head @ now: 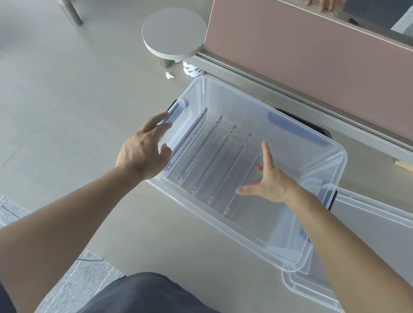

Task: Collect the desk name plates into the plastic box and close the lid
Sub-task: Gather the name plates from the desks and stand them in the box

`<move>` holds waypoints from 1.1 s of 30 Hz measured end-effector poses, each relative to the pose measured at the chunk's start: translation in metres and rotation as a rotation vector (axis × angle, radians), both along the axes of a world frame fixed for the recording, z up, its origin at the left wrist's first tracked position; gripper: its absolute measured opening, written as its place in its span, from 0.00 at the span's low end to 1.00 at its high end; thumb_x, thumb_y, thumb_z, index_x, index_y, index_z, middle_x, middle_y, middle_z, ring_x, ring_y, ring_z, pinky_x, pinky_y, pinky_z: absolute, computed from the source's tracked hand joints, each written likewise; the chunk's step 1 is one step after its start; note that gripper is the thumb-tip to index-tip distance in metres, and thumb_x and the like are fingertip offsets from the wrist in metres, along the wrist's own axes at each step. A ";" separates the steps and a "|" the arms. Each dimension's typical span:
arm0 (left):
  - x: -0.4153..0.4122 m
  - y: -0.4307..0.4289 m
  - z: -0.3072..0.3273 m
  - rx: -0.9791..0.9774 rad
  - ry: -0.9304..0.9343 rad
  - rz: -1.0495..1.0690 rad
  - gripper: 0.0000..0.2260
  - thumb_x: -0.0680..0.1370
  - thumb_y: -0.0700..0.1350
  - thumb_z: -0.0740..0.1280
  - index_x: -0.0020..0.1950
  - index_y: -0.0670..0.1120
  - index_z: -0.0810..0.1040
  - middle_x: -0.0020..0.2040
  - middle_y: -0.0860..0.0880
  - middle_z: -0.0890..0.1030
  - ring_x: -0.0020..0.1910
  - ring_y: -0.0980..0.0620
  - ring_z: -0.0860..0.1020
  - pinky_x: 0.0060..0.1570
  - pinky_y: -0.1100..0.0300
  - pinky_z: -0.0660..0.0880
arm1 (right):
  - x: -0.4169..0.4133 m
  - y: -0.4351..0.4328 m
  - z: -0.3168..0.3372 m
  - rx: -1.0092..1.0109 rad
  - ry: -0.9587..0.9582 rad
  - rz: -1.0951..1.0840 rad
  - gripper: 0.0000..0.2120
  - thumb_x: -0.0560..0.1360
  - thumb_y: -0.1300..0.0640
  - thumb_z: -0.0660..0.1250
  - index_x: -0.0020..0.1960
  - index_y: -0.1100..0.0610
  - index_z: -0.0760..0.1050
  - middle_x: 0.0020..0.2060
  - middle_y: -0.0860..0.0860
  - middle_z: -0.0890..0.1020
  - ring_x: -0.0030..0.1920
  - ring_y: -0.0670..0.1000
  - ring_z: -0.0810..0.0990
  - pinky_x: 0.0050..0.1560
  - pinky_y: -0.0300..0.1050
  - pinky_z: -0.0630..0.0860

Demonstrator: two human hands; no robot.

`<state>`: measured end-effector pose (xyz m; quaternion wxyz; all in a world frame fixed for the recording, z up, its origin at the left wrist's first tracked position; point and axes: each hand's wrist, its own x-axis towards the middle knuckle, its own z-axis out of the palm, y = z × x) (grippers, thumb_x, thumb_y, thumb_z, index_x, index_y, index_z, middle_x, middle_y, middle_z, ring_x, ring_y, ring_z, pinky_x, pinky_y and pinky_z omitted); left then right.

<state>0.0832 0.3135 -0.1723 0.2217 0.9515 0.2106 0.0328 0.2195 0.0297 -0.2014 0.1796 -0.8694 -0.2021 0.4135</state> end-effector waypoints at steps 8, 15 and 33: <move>0.000 0.001 -0.001 0.003 0.004 0.002 0.22 0.74 0.45 0.63 0.68 0.53 0.71 0.74 0.65 0.61 0.50 0.49 0.79 0.44 0.53 0.77 | -0.001 0.001 0.003 0.014 0.071 -0.052 0.67 0.63 0.36 0.77 0.71 0.36 0.20 0.79 0.51 0.57 0.73 0.58 0.69 0.71 0.57 0.67; 0.002 0.009 0.002 -0.004 -0.078 -0.090 0.19 0.75 0.49 0.62 0.65 0.47 0.74 0.70 0.49 0.71 0.61 0.41 0.74 0.56 0.46 0.75 | 0.009 0.018 0.054 -0.052 -0.244 0.033 0.39 0.71 0.34 0.69 0.75 0.49 0.63 0.58 0.51 0.80 0.58 0.55 0.79 0.59 0.52 0.75; -0.158 0.169 0.079 -0.201 -0.087 0.639 0.05 0.76 0.47 0.67 0.48 0.52 0.83 0.47 0.51 0.85 0.46 0.50 0.82 0.48 0.56 0.77 | -0.069 0.309 0.148 0.398 -0.362 0.543 0.05 0.72 0.54 0.71 0.47 0.53 0.81 0.43 0.47 0.81 0.48 0.51 0.81 0.45 0.42 0.76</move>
